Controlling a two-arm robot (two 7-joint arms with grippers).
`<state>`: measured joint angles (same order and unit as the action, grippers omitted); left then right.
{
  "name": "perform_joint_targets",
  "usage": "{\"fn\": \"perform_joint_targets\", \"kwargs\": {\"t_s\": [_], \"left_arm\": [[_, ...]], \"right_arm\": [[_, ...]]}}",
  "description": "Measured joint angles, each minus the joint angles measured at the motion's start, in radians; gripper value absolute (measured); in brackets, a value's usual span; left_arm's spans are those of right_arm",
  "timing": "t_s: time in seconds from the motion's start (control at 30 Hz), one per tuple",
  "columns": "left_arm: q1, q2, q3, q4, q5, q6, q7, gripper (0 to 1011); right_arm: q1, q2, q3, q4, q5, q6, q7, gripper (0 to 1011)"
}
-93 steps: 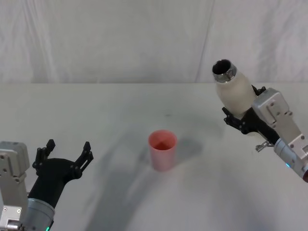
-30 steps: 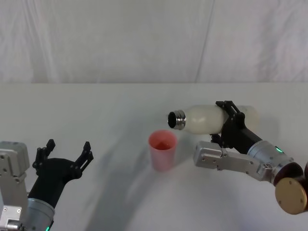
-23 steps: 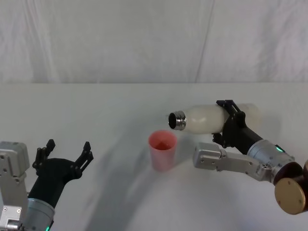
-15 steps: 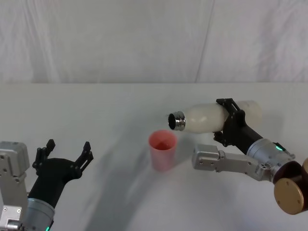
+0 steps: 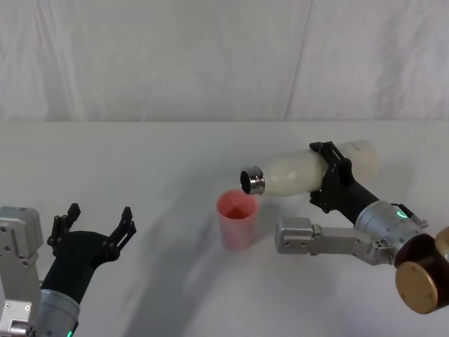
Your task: Grasp the thermos with one hand and pour water into the cup lid.
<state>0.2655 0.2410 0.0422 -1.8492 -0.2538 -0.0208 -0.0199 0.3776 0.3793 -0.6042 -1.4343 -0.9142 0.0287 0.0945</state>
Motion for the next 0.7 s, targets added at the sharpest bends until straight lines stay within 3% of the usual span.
{"fn": "perform_joint_targets", "kwargs": {"t_s": [0.7], "left_arm": [[0.0, 0.0, 0.0, 0.0, 0.0, 0.0, 0.0, 1001]], "right_arm": [[0.01, 0.011, -0.025, -0.008, -0.052, 0.018, 0.0, 950]]}}
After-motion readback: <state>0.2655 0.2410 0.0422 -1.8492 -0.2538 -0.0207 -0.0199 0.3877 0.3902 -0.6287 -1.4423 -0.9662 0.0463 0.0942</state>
